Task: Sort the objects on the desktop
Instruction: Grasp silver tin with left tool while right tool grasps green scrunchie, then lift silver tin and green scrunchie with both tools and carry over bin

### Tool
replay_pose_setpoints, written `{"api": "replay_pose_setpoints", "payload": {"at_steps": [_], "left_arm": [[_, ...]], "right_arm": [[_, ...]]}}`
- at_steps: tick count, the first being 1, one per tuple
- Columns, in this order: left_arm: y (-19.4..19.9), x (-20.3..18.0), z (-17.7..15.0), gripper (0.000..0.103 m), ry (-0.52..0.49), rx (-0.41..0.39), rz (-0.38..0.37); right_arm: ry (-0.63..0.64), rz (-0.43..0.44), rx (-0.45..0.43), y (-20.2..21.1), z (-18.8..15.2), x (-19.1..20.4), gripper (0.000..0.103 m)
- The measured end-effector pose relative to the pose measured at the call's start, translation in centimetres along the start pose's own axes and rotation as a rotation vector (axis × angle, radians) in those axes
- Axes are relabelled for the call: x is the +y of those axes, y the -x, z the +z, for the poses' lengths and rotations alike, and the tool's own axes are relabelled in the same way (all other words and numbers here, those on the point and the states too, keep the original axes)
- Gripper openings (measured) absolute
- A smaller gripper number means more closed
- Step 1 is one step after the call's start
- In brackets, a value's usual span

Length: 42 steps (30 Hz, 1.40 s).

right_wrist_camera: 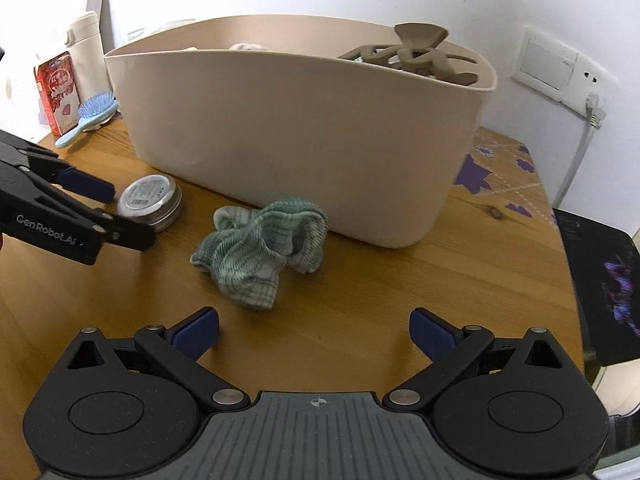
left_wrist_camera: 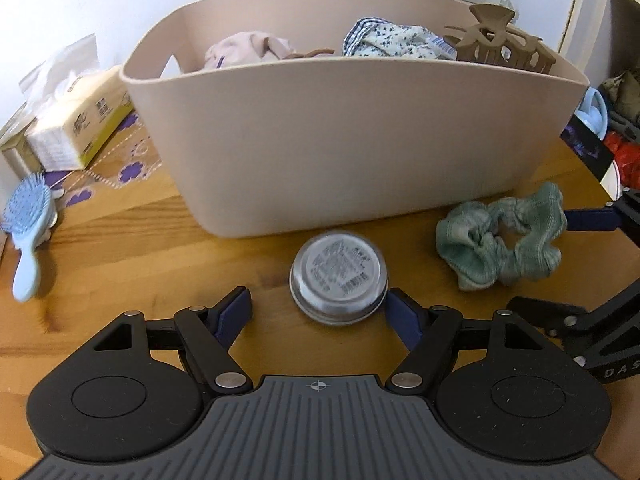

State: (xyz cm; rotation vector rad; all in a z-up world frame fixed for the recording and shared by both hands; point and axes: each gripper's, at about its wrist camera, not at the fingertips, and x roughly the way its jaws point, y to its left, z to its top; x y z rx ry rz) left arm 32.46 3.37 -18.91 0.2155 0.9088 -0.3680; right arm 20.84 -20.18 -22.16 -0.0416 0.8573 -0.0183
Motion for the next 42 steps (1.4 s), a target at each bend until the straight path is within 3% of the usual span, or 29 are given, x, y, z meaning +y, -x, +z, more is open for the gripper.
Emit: {"api": "replay_pose_setpoints", "payload": {"at_steps": [4,12,19,24,27,32,42], "left_arm": [[-0.4,-0.1,0.3,0.075,-0.002,-0.012,-0.003],[-0.4,-0.3,0.6,0.056,-0.014,-0.034,-0.015],[-0.7,0.0,0.8,0.055,-0.005,-0.032,-0.014],[-0.6,0.0,0.8,0.055,0.004,-0.028,-0.010],[-0.5,0.2,0.7,0.055,0.012,-0.026,-0.010],[0.1,0.5,0.1,0.055,0.019,-0.018,-0.017],[2.3,1.0,-0.9,0.055,0.023,-0.033,-0.015]], "right_arm": [[-0.006,0.010,-0.005,-0.8,0.6,0.4,0.101],[-0.012,0.018,-0.005,-1.6,2.1,1.3,0.085],[0.004,0.050,0.000,-1.9,2.8,1.9,0.075],[0.039,0.069,-0.001,-1.8,3.1,2.4,0.044],[0.048,0.073,0.004,-1.5,3.1,2.6,0.031],[0.045,0.059,0.012,-0.9,2.9,2.4,0.025],[0.006,0.057,-0.005,1.4,1.8,2.1,0.024]]}}
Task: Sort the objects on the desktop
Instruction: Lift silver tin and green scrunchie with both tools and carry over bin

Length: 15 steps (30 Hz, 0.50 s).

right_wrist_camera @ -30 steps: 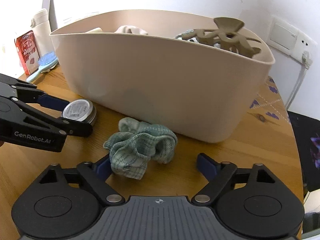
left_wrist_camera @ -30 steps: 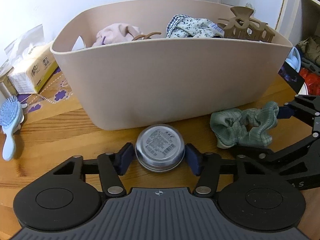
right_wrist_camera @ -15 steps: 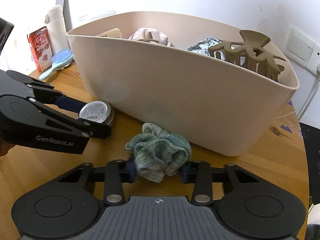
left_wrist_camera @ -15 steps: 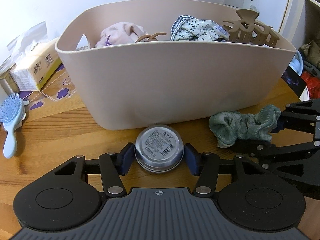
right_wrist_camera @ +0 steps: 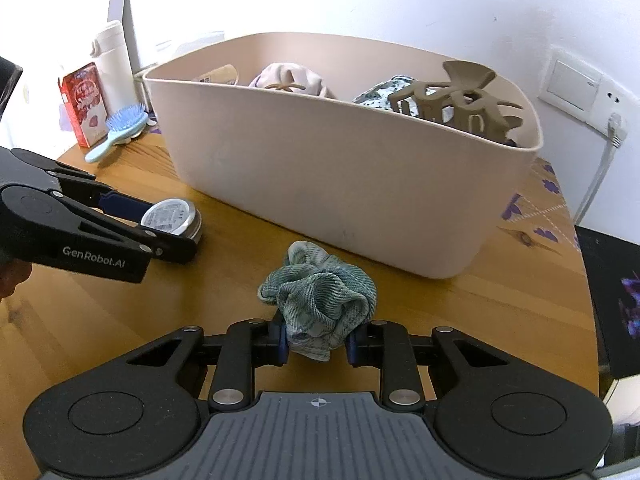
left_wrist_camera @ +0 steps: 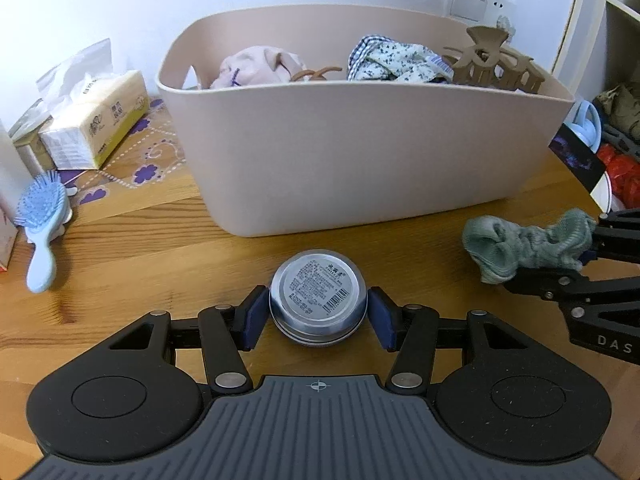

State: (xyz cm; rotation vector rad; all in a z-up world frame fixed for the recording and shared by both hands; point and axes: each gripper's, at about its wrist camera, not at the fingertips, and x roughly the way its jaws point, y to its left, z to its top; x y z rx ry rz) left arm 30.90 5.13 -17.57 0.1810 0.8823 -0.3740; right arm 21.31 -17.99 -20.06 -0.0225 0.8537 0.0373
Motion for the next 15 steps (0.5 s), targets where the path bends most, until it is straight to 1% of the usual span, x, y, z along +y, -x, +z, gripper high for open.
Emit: {"api": "replay_pose_setpoints", "payload": {"at_steps": [6,15], "left_arm": [[1.9,0.1,-0.3,0.055,-0.004,-0.020,-0.002],[5.2,0.0,-0.1,0.055,-0.018,-0.061,-0.011]], "right_arm": [[-0.014,-0.012,-0.013,1.8,-0.6,0.0,0.024],[-0.036,-0.042,-0.070,5.6,-0.7,-0.5,0.024]]}}
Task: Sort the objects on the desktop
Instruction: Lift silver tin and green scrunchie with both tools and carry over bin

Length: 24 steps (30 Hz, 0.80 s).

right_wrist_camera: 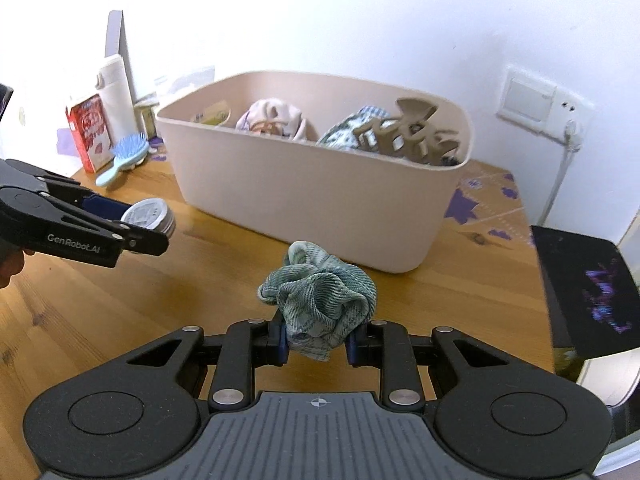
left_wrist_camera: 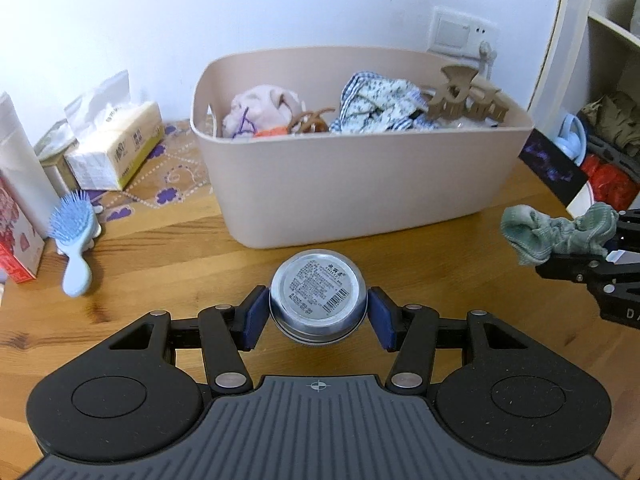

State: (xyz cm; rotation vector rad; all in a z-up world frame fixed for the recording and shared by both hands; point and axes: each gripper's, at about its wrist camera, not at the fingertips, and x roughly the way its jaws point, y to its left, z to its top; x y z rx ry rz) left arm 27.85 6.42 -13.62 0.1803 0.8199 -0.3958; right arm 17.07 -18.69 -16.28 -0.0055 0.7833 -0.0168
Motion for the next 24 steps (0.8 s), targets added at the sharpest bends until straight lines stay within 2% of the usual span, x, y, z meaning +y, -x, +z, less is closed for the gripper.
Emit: {"api": "replay_pose_setpoints", "payload": {"at_steps": [12,24], "left_arm": [[4.6,0.0,2.7,0.055,-0.030,-0.086,-0.011],[6.6,-0.8,5.4,0.055,-0.056,-0.147,-0.006]], "right_arm": [[-0.002,-0.036,-0.101,5.2,1.8,-1.6,0.024],[-0.016,-0.061,-0.173,8.3,3.7,-3.4,0.024]]}}
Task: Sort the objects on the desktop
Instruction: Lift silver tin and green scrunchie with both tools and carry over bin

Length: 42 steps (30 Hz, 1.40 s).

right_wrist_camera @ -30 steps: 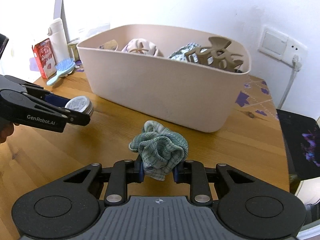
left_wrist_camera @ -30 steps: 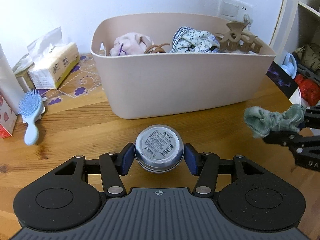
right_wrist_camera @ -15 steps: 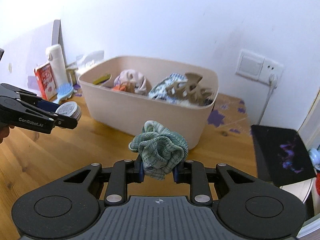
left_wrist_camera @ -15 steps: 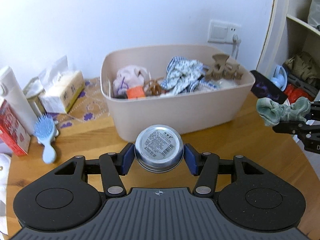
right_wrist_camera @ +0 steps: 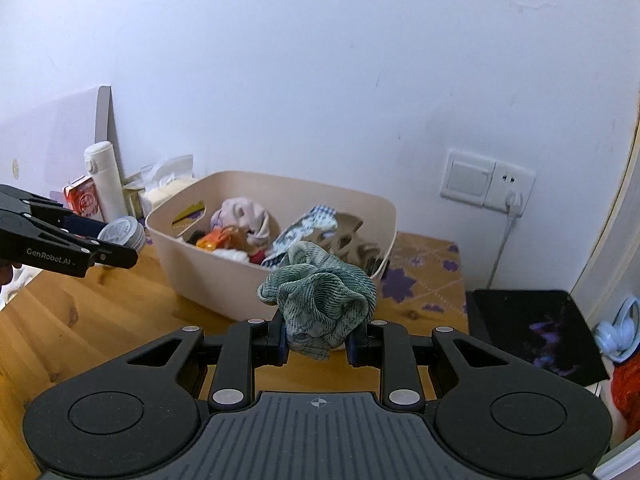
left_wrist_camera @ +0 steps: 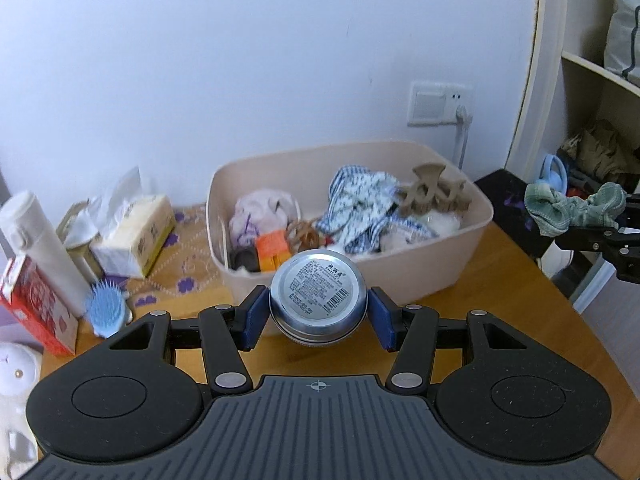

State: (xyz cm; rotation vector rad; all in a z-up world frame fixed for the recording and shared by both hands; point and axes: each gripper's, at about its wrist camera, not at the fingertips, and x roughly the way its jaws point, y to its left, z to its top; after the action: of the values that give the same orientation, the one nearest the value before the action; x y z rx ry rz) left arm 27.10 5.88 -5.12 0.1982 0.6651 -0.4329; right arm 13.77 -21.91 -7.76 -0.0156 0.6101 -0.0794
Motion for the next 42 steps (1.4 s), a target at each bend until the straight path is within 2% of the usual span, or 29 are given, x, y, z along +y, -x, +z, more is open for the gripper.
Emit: {"api": "replay_pose_setpoints", "payload": {"at_steps": [13,25,36,42], "left_arm": [[-0.8,-1.2,5.0,0.055,-0.072,-0.077,0.005],[-4.6,-1.9,7.7,0.055,-0.062,-0.073,0.031],[-10.4,-1.1,8.4,0.055,0.000,0.044,0.061],[-12.3,-0.7,7.8,0.055,-0.007,0.116,0.069]], "right_arm": [[0.052,-0.018,-0.055,-0.9,3.5,-2.7,0.024],[0.112,-0.019,-0.071,-3.9,6.8,-4.5,0.025],[0.147,0.008,-0.015,-9.1,9.0,-3.6,0.025],[0.177,0.047,0.029,-11.9,9.5,-1.9,0.025]]}}
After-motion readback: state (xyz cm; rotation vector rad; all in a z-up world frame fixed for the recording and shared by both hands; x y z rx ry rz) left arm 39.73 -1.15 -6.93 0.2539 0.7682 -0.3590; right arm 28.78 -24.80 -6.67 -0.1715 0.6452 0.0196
